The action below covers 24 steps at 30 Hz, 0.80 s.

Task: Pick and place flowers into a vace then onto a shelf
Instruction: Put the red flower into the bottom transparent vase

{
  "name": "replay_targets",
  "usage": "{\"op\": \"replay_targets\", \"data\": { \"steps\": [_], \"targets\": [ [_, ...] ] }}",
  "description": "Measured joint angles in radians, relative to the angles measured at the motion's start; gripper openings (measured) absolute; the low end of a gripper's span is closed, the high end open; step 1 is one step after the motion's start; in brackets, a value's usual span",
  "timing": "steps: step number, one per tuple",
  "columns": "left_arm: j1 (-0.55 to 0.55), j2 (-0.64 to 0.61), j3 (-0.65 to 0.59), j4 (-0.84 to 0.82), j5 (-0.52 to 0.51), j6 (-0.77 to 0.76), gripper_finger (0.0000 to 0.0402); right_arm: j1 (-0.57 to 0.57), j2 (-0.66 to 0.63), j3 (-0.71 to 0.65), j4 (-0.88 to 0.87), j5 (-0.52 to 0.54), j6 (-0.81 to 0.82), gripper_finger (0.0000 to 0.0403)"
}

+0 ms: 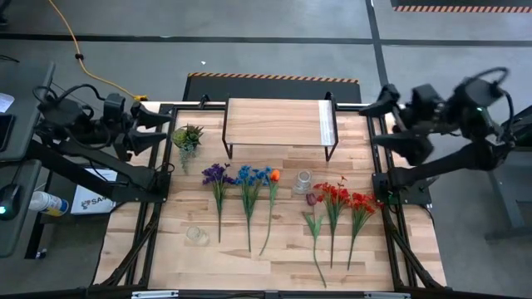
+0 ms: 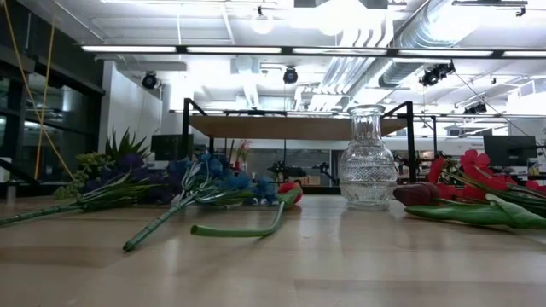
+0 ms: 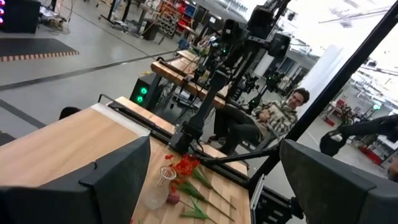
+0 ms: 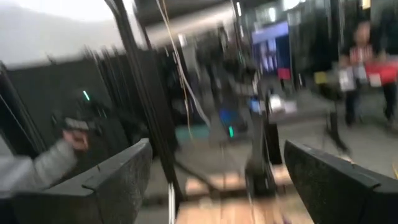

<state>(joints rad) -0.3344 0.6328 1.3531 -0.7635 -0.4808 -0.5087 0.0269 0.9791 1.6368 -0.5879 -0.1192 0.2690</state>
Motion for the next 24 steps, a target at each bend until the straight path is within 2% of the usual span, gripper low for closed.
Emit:
{"op": "replay_targets", "data": {
  "steps": [6,11,17,24],
  "targets": [
    [0.0,0.002,0.023,-0.079,0.0,-0.031,0.039,0.0,0.188,0.275,-0.345,0.021,0.109,0.0351],
    [0.0,0.002,0.022,-0.151,-0.001,-0.052,0.039,0.0,0.285,0.408,-0.629,0.063,0.248,0.0351],
    [0.0,0.002,0.022,-0.195,-0.001,-0.064,0.039,0.035,0.318,0.416,-0.901,0.122,0.429,0.0351],
    [0.0,-0.001,0.022,-0.25,-0.002,-0.065,0.039,0.175,0.31,0.333,-0.933,0.194,0.632,0.0351]
  ]
}}
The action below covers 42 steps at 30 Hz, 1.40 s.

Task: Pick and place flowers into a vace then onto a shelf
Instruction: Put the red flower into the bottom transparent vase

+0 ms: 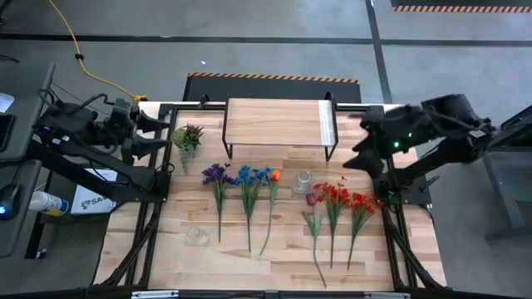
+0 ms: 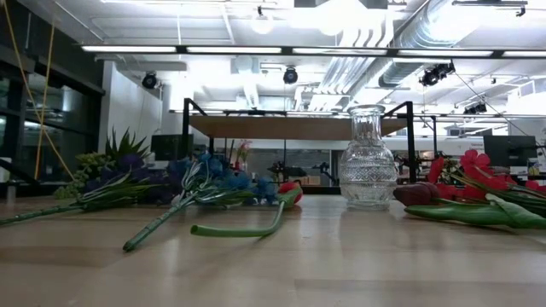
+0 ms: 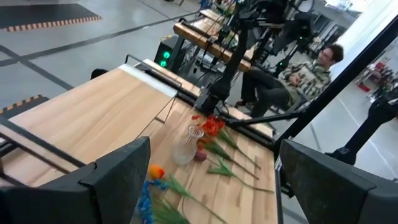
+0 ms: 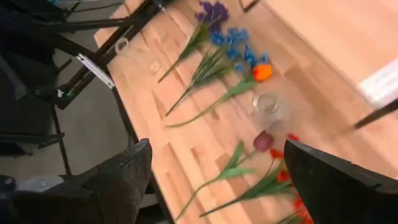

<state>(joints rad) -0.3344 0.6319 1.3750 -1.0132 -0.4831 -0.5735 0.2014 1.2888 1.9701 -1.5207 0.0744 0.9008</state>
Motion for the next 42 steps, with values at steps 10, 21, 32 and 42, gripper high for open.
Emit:
{"op": "replay_targets", "data": {
  "steps": [10,21,32,42],
  "targets": [
    [0.0,0.0,-0.003,-0.02,0.001,0.0,0.039,0.247,0.002,-0.227,0.05,0.065,0.348,0.0351],
    [0.0,0.0,-0.004,-0.056,-0.033,-0.012,0.039,0.414,0.003,-0.599,0.476,0.117,0.588,0.0351],
    [0.0,0.0,-0.004,-0.068,-0.062,-0.015,0.039,0.443,0.002,-0.807,0.649,0.089,0.7,0.0351],
    [0.0,0.001,-0.004,-0.068,-0.061,-0.015,0.039,0.433,0.008,-0.913,0.687,0.068,0.767,0.0351]
  ]
}}
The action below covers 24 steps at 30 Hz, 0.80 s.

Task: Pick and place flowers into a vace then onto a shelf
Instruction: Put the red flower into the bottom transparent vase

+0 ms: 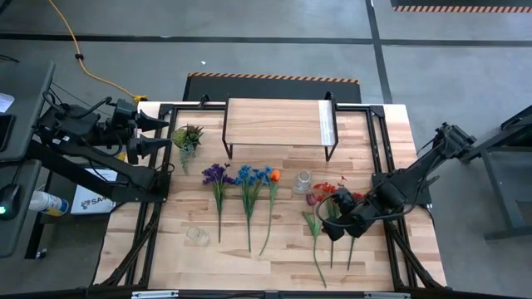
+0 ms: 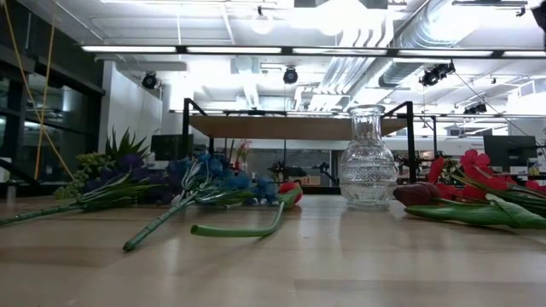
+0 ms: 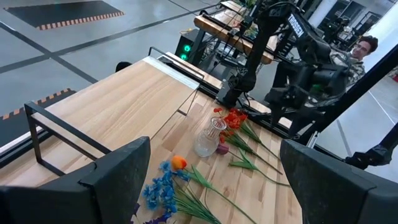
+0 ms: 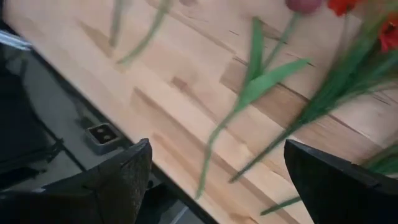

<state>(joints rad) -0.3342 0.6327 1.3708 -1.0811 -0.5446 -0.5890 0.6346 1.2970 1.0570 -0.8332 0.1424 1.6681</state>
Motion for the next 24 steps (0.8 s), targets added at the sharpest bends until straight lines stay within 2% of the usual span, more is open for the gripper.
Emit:
{"op": "replay_targets", "data": {
  "steps": [5,24],
  "targets": [
    [0.0,0.002,0.0,0.0,0.001,-0.001,0.039,-0.024,0.042,-0.028,0.016,-0.042,0.018,0.0351],
    [0.0,0.013,0.0,-0.001,-0.016,-0.022,0.039,-0.053,0.314,-0.028,0.207,-0.087,-0.008,0.0351]
  ]
}}
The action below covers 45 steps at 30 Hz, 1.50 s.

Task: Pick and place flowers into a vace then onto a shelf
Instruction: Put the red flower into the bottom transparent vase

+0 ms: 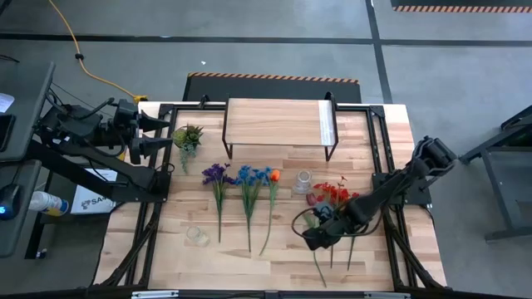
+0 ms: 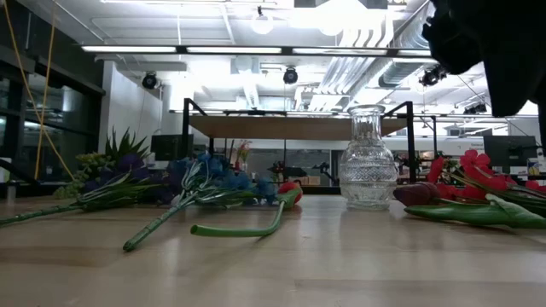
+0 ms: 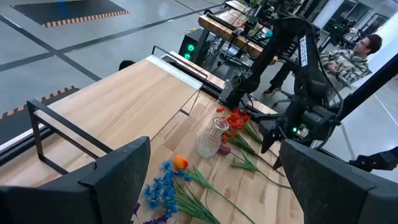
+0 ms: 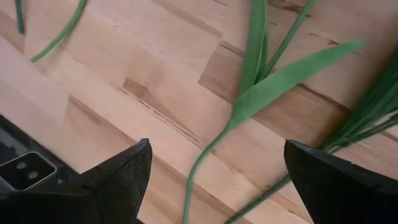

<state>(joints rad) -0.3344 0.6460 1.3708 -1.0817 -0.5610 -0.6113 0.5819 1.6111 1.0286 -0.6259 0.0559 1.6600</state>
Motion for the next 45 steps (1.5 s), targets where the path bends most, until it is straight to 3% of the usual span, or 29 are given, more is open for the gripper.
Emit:
{"op": "replay_targets", "data": {
  "steps": [18,35,45],
  "targets": [
    [0.0,0.0,0.0,0.0,0.0,0.0,0.039,-0.012,0.103,0.0,0.005,-0.014,0.008,0.0351],
    [0.0,0.0,0.0,-0.013,0.0,0.0,0.039,-0.074,0.116,0.001,0.0,-0.001,-0.012,0.035],
    [0.0,0.0,0.0,-0.047,-0.001,0.0,0.039,-0.074,0.191,0.005,0.02,-0.043,0.027,0.035]
  ]
}}
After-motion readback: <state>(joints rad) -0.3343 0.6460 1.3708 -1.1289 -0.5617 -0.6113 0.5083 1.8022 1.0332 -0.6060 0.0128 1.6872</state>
